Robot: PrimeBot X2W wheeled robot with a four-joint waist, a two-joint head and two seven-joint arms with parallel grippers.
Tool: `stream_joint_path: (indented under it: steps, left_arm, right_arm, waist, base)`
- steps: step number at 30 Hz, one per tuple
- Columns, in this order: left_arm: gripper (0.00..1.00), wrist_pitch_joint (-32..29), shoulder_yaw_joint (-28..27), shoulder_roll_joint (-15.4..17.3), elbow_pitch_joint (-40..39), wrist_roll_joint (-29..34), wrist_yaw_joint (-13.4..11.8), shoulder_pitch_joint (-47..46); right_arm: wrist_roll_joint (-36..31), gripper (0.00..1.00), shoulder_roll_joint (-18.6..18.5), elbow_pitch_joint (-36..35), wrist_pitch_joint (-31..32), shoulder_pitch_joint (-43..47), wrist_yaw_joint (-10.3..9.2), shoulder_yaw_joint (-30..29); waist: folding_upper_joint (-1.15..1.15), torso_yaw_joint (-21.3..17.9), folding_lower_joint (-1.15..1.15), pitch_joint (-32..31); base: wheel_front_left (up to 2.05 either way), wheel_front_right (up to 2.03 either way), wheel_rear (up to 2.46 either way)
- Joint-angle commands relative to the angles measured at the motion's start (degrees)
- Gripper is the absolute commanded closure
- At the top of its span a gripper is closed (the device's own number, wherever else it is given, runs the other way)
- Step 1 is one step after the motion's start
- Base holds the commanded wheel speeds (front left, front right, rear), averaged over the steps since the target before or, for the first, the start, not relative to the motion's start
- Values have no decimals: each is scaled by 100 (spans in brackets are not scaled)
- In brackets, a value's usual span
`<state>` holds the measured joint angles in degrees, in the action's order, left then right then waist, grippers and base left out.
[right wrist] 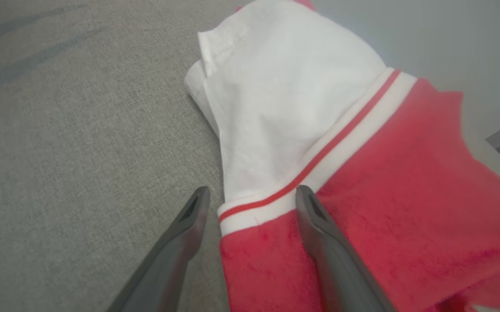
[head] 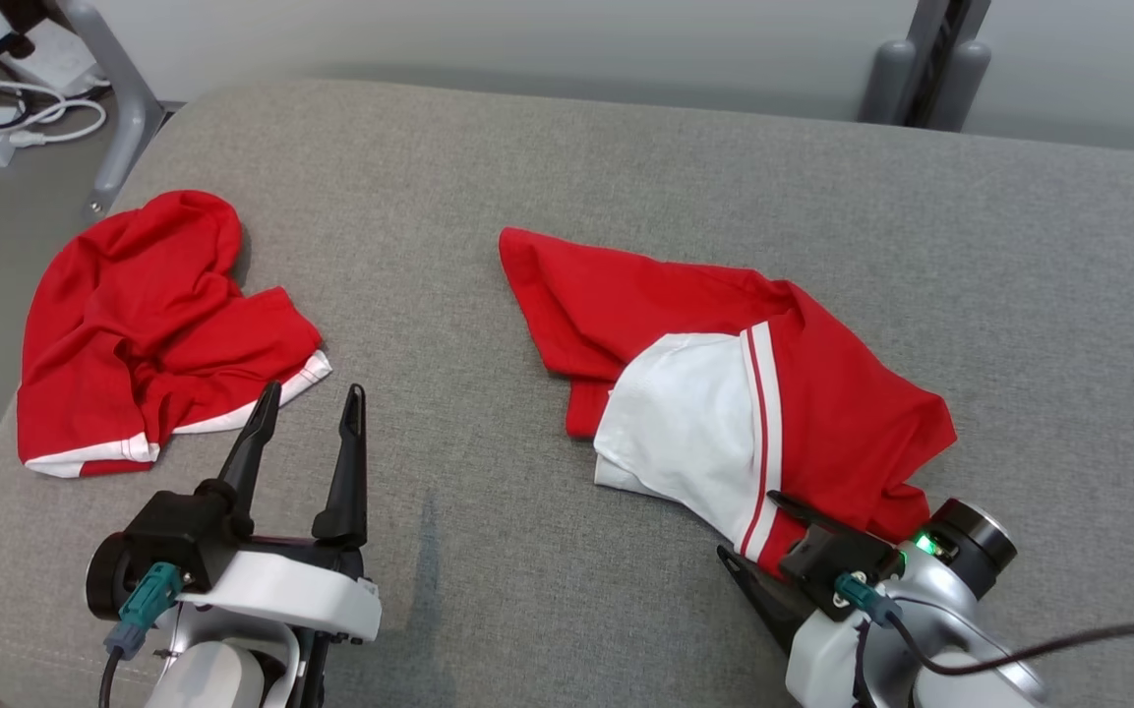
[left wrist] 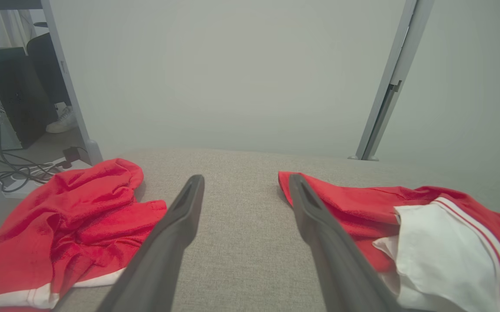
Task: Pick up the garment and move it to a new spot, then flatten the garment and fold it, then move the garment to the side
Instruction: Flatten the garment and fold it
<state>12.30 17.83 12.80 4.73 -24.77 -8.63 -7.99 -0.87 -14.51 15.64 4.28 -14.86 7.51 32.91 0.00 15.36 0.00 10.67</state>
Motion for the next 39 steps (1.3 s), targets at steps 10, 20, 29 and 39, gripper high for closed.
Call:
stream_joint_path:
  steps: [10,20,29,39]
  left_arm:
    - [0,167,-24,-73,260,-42,102,-233]
    - [0,166,-61,33,335,-17,75,-216]
    - [0,-25,64,187,173,59,74,-120]
    - [0,-224,145,279,4,43,-2,33]
  right_arm:
    - [114,100,62,207,-90,-281,-5,-316]
    - [606,100,461,-904,-506,57,-4,-1723]
    - [966,100,988,-934,-566,900,-3,-3493]
    - [1413,0,1102,73,-893,953,-4,-3746]
  waist:
    - [0,-61,0,160]
    - [0,-451,0,-94]
    - [0,-785,0,-367]
    - [0,-1010,0,-590]
  base:
    - [0,0,0]
    - [0,0,0]
    - [0,0,0]
    - [0,0,0]
